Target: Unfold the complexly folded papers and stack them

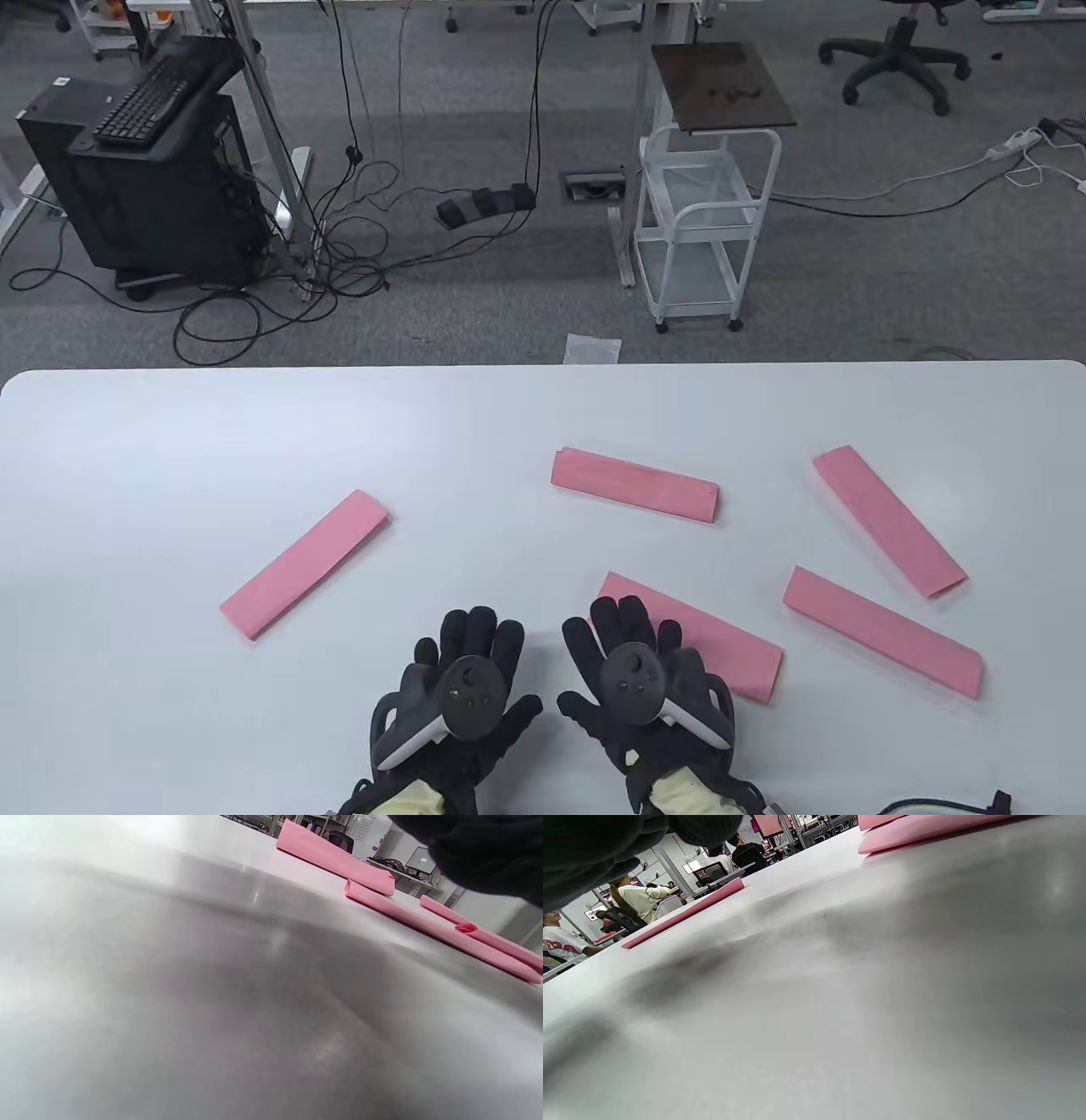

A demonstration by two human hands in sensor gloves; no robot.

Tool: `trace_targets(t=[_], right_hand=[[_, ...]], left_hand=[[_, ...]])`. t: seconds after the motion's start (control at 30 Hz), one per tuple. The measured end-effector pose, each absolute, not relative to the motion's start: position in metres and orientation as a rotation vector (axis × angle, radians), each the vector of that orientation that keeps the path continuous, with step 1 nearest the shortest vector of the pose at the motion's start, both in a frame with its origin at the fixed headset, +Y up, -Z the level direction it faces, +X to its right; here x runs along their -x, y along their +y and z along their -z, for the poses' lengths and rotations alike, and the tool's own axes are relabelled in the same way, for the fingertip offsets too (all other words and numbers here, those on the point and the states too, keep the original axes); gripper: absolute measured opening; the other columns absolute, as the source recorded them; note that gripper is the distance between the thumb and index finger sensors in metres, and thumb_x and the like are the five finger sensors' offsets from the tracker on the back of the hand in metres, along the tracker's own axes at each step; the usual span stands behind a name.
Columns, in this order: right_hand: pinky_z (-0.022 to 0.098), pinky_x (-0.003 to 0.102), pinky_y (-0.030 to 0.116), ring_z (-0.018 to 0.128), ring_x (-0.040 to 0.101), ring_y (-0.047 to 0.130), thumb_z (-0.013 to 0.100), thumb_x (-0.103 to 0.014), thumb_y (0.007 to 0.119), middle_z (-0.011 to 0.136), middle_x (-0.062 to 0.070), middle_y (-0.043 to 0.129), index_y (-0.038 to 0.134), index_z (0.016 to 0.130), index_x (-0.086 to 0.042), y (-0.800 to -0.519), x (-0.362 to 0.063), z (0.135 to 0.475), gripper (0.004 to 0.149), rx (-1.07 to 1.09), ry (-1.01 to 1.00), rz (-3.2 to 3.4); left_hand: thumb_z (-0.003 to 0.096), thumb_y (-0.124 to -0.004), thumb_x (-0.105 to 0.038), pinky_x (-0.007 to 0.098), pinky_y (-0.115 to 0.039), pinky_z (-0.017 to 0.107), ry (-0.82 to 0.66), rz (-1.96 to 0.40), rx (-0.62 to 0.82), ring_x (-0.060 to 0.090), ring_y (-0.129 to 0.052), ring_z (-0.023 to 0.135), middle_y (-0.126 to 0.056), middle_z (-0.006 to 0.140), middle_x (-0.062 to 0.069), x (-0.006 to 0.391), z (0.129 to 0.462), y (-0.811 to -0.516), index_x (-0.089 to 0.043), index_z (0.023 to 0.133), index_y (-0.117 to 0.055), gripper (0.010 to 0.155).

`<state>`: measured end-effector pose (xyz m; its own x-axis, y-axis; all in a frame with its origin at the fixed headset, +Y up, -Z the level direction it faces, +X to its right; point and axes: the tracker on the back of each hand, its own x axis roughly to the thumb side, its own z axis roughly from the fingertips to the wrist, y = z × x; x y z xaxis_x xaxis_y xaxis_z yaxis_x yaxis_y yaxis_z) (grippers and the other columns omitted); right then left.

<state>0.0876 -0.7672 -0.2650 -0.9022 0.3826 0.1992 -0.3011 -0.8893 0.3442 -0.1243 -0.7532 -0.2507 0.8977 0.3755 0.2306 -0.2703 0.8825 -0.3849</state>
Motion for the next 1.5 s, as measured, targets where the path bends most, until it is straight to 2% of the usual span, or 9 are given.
trace_targets(t=[0.2,0.33,0.6,0.77,0.83,0.87,1.07,1.3,1.5], right_hand=[[0.066,0.049,-0.012,0.098,0.016,-0.017,0.053,-0.052,0.064,0.116,-0.007,0.001,0.019,0.108,-0.039,-0.764,-0.095,0.272,0.072,-0.317,0.445,-2.703],[0.066,0.049,-0.012,0.098,0.016,-0.017,0.052,-0.05,0.069,0.115,-0.007,0.002,0.018,0.107,-0.04,-0.764,-0.107,0.289,0.076,-0.217,0.491,-2.715],[0.067,0.051,-0.01,0.1,0.02,-0.013,0.047,-0.047,0.076,0.115,-0.006,-0.001,0.017,0.106,-0.039,-0.772,-0.124,0.331,0.084,-0.017,0.78,-2.773],[0.068,0.053,-0.007,0.101,0.025,-0.01,0.045,-0.044,0.08,0.113,-0.004,-0.002,0.015,0.104,-0.039,-0.783,-0.138,0.344,0.088,0.124,0.925,-2.736],[0.069,0.055,-0.004,0.103,0.03,-0.004,0.044,-0.043,0.08,0.114,-0.001,-0.003,0.014,0.104,-0.038,-0.787,-0.141,0.348,0.089,0.156,0.962,-2.655],[0.07,0.056,-0.001,0.102,0.032,-0.002,0.044,-0.042,0.08,0.114,0.001,0.001,0.016,0.105,-0.036,-0.787,-0.141,0.348,0.089,0.159,0.974,-2.637],[0.074,0.06,0.017,0.102,0.04,0.012,0.046,-0.038,0.08,0.115,0.009,0.015,0.023,0.107,-0.028,-0.78,-0.138,0.35,0.084,0.112,0.888,-2.724],[0.07,0.066,0.041,0.095,0.058,0.033,0.05,-0.03,0.075,0.11,0.029,0.032,0.034,0.108,-0.012,-0.775,-0.125,0.349,0.073,-0.118,0.779,-2.896],[0.068,0.065,0.049,0.093,0.058,0.042,0.05,-0.017,0.07,0.108,0.03,0.039,0.038,0.107,-0.01,-0.777,-0.117,0.345,0.065,-0.127,0.689,-3.034]], left_hand=[[0.0581,-0.05,-0.056,0.058,0.007,0.067,-0.3,-0.357,0.344,0.031,0.02,0.099,0.02,0.109,-0.001,0.126,0.25,-0.754,-0.031,0.106,0.003,0.076],[0.0581,-0.05,-0.056,0.058,0.007,0.067,-0.305,-0.367,0.336,0.031,0.02,0.099,0.019,0.109,-0.001,0.127,0.251,-0.756,-0.031,0.106,0.004,0.076],[0.0582,-0.05,-0.056,0.058,0.007,0.066,-0.308,-0.381,0.335,0.031,0.02,0.099,0.019,0.109,0.0,0.127,0.25,-0.756,-0.031,0.106,0.003,0.076],[0.0582,-0.05,-0.056,0.058,0.007,0.066,-0.317,-0.381,0.339,0.031,0.02,0.099,0.019,0.109,0.0,0.126,0.249,-0.756,-0.031,0.106,0.003,0.076],[0.0583,-0.05,-0.056,0.058,0.007,0.066,-0.322,-0.381,0.344,0.031,0.02,0.099,0.019,0.109,0.0,0.125,0.249,-0.756,-0.031,0.106,0.003,0.076],[0.0583,-0.05,-0.056,0.058,0.007,0.066,-0.323,-0.379,0.345,0.031,0.02,0.099,0.019,0.109,0.0,0.124,0.248,-0.756,-0.031,0.106,0.003,0.076],[0.0583,-0.05,-0.056,0.058,0.007,0.066,-0.325,-0.376,0.35,0.032,0.02,0.099,0.019,0.109,0.0,0.124,0.248,-0.756,-0.031,0.106,0.003,0.076],[0.0583,-0.05,-0.056,0.058,0.007,0.066,-0.33,-0.378,0.362,0.032,0.02,0.099,0.019,0.109,0.0,0.122,0.247,-0.756,-0.031,0.106,0.003,0.076],[0.0583,-0.05,-0.056,0.058,0.007,0.066,-0.33,-0.38,0.369,0.032,0.02,0.099,0.019,0.109,0.0,0.121,0.247,-0.756,-0.031,0.106,0.003,0.076]])
